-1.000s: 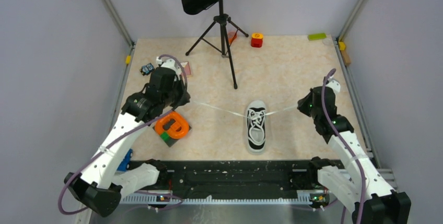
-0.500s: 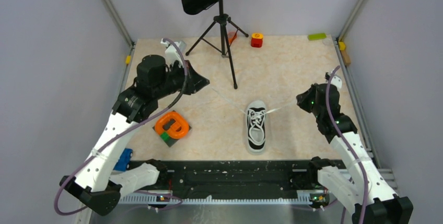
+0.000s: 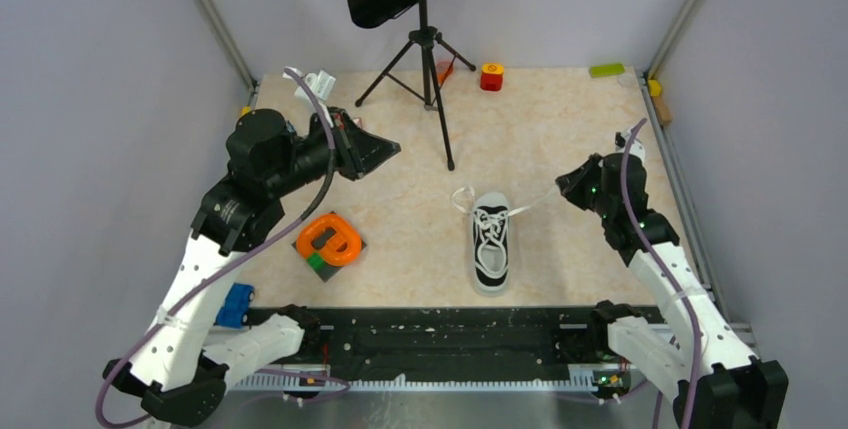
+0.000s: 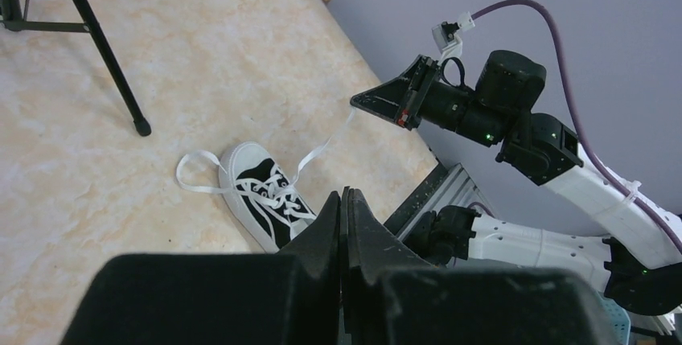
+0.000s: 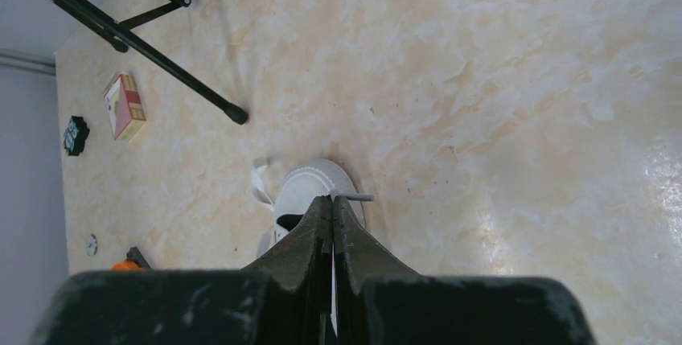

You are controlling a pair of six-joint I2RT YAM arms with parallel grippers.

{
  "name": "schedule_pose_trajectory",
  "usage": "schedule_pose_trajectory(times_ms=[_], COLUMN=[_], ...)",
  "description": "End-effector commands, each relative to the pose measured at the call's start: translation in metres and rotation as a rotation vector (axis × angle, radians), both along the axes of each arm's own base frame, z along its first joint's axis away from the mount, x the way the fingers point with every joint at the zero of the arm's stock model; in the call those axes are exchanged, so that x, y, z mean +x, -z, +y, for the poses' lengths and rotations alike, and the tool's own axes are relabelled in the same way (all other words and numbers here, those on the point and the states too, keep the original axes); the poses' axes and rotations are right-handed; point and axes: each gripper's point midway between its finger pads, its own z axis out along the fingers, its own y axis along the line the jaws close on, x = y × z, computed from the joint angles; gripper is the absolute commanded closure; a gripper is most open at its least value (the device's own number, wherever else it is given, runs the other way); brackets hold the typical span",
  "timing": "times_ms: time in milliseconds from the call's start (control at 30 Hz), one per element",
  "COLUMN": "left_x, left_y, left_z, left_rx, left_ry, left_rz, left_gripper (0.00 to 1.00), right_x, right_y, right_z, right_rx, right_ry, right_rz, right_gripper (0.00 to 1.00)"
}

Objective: Tie the shoes
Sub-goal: Tie the shoelace on the shoe.

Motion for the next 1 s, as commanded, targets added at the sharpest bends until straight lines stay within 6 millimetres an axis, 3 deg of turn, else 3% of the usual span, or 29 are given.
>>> schedule_pose_trajectory(times_ms=[0,133,200,267,367,400,433,533,633,733,967], left_x=[-0.007,0.013,0.033,0.048,0.071,0.081,0.092,0.117,0.128,0.137,0.153], left_y=[-0.026,0.023,0.071,0.115,0.167,0.180,0.203,0.241,0.266,0.292,0.309], left_z=[0.005,0.006,0.005,-0.006,-0.025,-0.032,-0.037,-0.055,-0.083,-0.093,-0.118], left_rx=[-0.040,0.018,0.075,0.132,0.197,0.217,0.271,0.456,0.561,0.634,0.683], left_ry=[-0.008,-0.083,-0.159,-0.201,-0.291,-0.311,-0.340,-0.357,-0.273,-0.231,-0.105], left_rz=[-0.080,0.043,0.189,0.322,0.454,0.467,0.491,0.470,0.488,0.491,0.443], left_gripper=[1.00,1.00,1.00,0.85,0.45,0.36,0.32,0.29,0.29,0.29,0.29], right_x=[0.015,0.014,0.012,0.010,0.007,0.006,0.005,0.002,0.000,-0.002,0.001], right_y=[-0.039,-0.029,-0.028,-0.027,-0.026,-0.026,-0.026,-0.026,-0.028,-0.028,-0.024], right_z=[-0.004,-0.003,-0.003,-0.002,-0.002,-0.002,-0.002,-0.002,-0.003,-0.004,-0.002], right_rx=[0.011,0.017,0.018,0.017,0.015,0.016,0.016,0.017,0.014,0.011,0.007], right_ry=[0.028,0.024,0.023,0.019,0.014,0.011,0.011,0.009,0.010,0.015,-0.001], right_rz=[-0.118,-0.104,-0.105,-0.101,-0.096,-0.095,-0.096,-0.091,-0.094,-0.092,-0.073], right_gripper=[1.00,1.00,1.00,1.00,1.00,1.00,1.00,1.00,1.00,1.00,1.00])
